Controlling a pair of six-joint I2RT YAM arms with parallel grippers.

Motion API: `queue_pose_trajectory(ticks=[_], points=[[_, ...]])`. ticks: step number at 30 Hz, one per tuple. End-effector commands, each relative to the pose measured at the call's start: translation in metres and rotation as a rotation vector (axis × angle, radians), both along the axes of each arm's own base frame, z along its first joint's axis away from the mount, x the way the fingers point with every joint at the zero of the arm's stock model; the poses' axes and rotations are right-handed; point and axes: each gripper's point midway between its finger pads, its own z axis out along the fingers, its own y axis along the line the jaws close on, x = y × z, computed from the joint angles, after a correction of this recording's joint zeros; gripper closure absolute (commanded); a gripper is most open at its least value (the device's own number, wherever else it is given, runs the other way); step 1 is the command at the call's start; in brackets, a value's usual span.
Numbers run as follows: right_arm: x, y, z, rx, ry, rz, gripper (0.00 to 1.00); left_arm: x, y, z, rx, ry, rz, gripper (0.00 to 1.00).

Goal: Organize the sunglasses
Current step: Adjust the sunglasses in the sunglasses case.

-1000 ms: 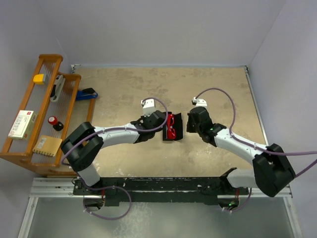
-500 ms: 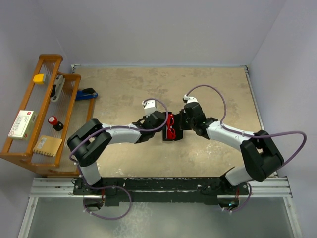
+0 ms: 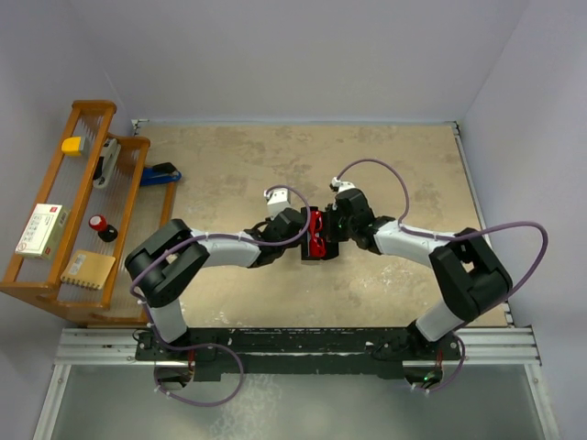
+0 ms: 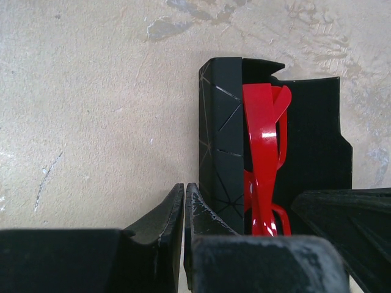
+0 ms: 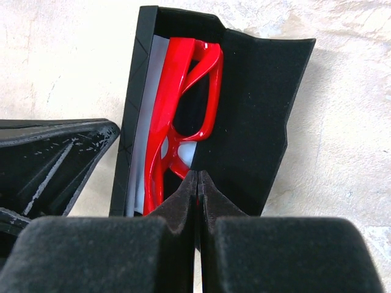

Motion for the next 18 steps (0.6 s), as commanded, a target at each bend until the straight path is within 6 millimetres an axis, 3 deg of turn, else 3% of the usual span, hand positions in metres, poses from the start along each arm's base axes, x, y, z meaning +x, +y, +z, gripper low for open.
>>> queue_pose_trajectory(ticks=[1,18], points=[[0.015,0.019,0.020,0.053,-0.057,0.032,1.00,0.003,-0.008,0.003,-0.051,-0.013,-0.003,1.00],[0.012,0.031,-0.006,0.028,-0.017,0.061,1.00,0.001,-0.010,-0.001,-0.062,-0.001,-0.008,1.00]])
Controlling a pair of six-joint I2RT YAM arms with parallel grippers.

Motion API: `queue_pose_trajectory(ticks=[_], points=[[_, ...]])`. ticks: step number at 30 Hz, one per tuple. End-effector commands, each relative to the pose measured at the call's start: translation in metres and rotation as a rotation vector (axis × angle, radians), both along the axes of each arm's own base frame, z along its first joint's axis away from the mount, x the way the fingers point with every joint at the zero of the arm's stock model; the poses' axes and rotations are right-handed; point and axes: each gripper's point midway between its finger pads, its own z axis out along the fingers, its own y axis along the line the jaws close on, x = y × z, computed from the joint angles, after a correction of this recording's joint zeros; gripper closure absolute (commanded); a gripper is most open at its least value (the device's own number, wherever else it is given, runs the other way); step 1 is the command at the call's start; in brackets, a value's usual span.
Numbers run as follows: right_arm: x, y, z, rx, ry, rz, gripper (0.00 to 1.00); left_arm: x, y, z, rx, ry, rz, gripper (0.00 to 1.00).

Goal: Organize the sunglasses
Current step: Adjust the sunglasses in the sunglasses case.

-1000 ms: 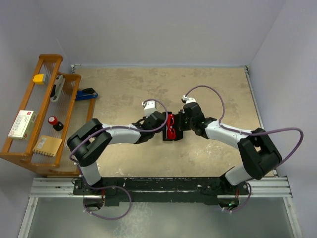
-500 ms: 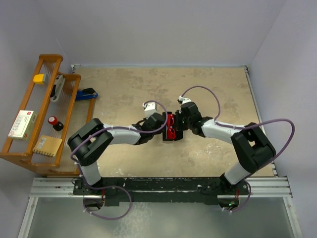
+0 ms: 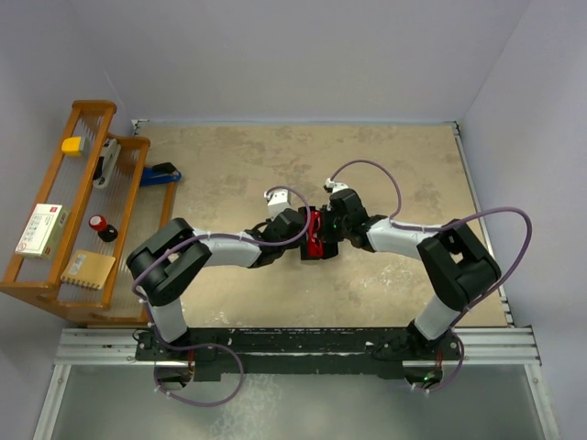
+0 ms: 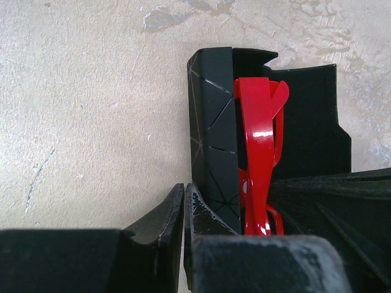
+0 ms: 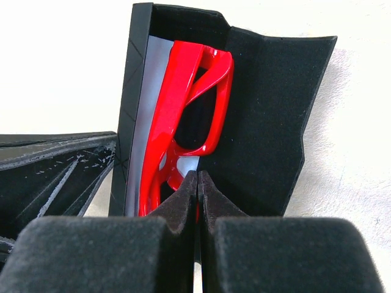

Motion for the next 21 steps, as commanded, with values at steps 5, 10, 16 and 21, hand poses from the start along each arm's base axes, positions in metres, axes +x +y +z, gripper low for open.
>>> queue_pose_trajectory(ticks=[5,10,16,21], points=[[0.007,0.022,0.009,0.026,-0.038,0.043,1.00,0.004,-0.007,0.006,-0.046,-0.019,0.004,1.00],[0.007,0.029,0.008,0.025,-0.036,0.057,1.00,0.003,-0.010,0.002,-0.048,-0.010,-0.007,1.00],[0.002,0.036,0.006,0.007,-0.033,0.074,1.00,0.004,-0.012,0.001,-0.051,-0.009,-0.010,1.00],[0.009,0.045,0.017,0.022,-0.055,0.081,1.00,0.005,-0.014,0.000,-0.052,-0.006,-0.014,1.00]])
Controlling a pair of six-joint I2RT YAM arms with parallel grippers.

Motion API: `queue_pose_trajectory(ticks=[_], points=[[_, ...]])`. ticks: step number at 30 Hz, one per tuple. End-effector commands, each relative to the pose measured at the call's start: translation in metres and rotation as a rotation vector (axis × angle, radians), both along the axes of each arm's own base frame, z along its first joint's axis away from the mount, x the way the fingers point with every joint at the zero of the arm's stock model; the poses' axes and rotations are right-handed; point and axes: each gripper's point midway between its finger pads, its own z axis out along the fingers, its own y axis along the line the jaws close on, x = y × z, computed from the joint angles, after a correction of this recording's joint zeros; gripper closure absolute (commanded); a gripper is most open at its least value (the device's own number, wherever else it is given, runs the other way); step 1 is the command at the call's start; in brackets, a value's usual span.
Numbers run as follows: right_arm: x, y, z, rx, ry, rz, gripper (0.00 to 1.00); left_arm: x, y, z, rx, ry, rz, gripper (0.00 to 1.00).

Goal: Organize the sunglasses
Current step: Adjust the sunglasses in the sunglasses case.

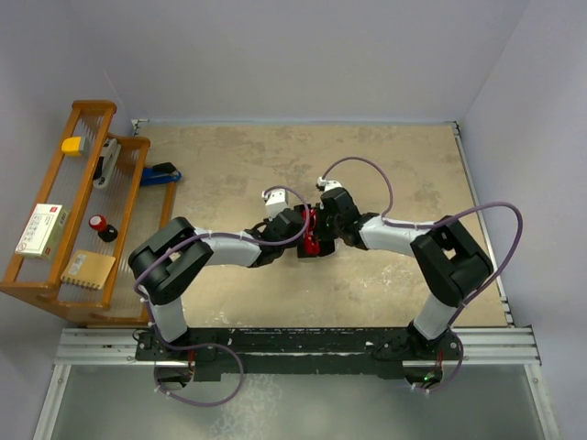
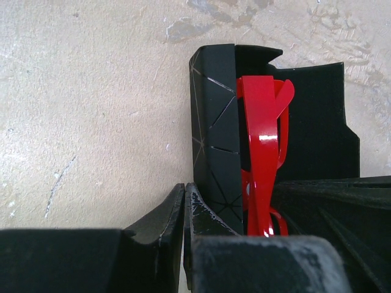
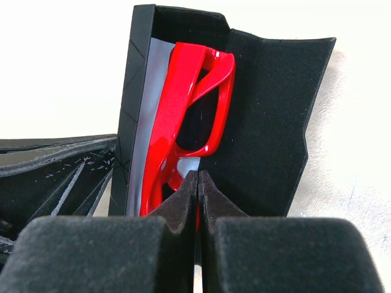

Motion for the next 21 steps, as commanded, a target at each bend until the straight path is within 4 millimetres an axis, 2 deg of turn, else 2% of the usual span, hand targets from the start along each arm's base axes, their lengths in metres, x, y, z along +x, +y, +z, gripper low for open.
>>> queue_pose_trajectory(ticks=[1,7,17,21], points=[[0.003,0.031,0.017,0.056,-0.023,0.065,1.00,0.001,-0.019,0.005,-0.063,-0.008,-0.040,1.00],[0.000,0.023,0.017,0.025,-0.017,0.057,1.00,0.001,-0.016,0.005,-0.052,-0.009,-0.038,1.00],[-0.002,0.023,0.015,0.019,-0.013,0.062,1.00,0.000,-0.016,0.005,-0.055,-0.006,-0.039,1.00],[-0.002,0.015,0.014,0.002,-0.007,0.018,1.00,-0.001,-0.014,0.005,-0.051,-0.007,-0.036,1.00]])
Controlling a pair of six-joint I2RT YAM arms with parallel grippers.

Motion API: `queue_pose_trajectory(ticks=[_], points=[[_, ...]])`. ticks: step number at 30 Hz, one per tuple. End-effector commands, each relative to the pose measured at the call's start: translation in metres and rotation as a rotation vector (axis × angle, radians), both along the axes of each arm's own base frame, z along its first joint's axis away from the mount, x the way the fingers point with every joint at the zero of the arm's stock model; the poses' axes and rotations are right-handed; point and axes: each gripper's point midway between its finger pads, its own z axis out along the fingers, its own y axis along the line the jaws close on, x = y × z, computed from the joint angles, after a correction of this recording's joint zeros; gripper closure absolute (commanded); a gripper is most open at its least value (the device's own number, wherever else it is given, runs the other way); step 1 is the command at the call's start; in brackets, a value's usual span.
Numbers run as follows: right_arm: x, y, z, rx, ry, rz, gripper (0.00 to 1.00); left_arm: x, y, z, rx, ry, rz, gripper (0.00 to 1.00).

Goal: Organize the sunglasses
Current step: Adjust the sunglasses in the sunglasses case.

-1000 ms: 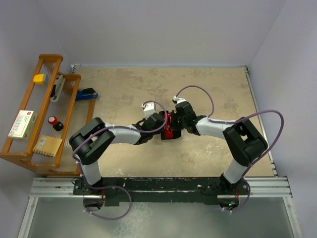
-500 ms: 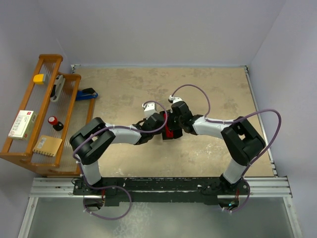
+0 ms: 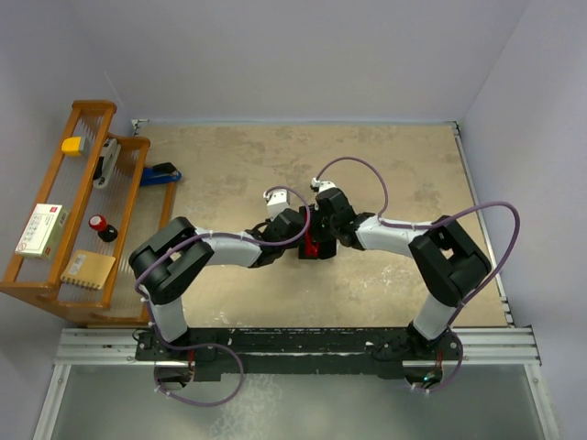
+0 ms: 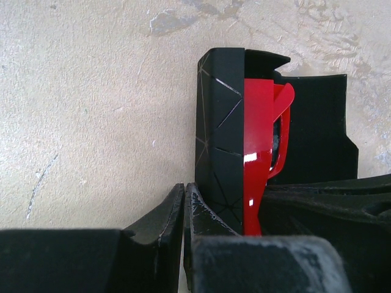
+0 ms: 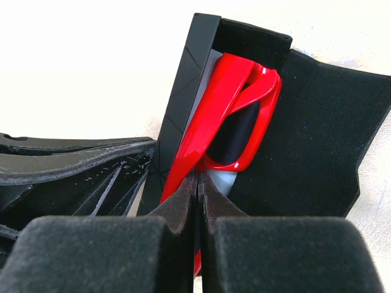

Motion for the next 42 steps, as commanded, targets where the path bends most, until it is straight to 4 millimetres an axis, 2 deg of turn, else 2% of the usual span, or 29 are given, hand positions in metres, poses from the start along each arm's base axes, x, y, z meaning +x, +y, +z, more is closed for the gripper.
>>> queue_pose_trajectory(ticks=[1,8,13,42], points=[[0.003,-0.003,0.010,-0.007,-0.013,-0.034,1.00,0.000,-0.009,0.005,-0.032,-0.008,-0.018,1.00],[0.006,-0.028,0.022,-0.052,-0.077,-0.103,1.00,-0.001,-0.007,0.004,-0.031,-0.006,-0.017,1.00],[0.008,-0.032,0.031,-0.037,-0.103,-0.106,1.00,-0.002,-0.008,0.005,-0.036,-0.005,-0.020,1.00],[0.008,-0.008,0.002,0.037,-0.030,-0.054,1.00,0.000,-0.009,0.007,-0.029,-0.006,-0.024,1.00]])
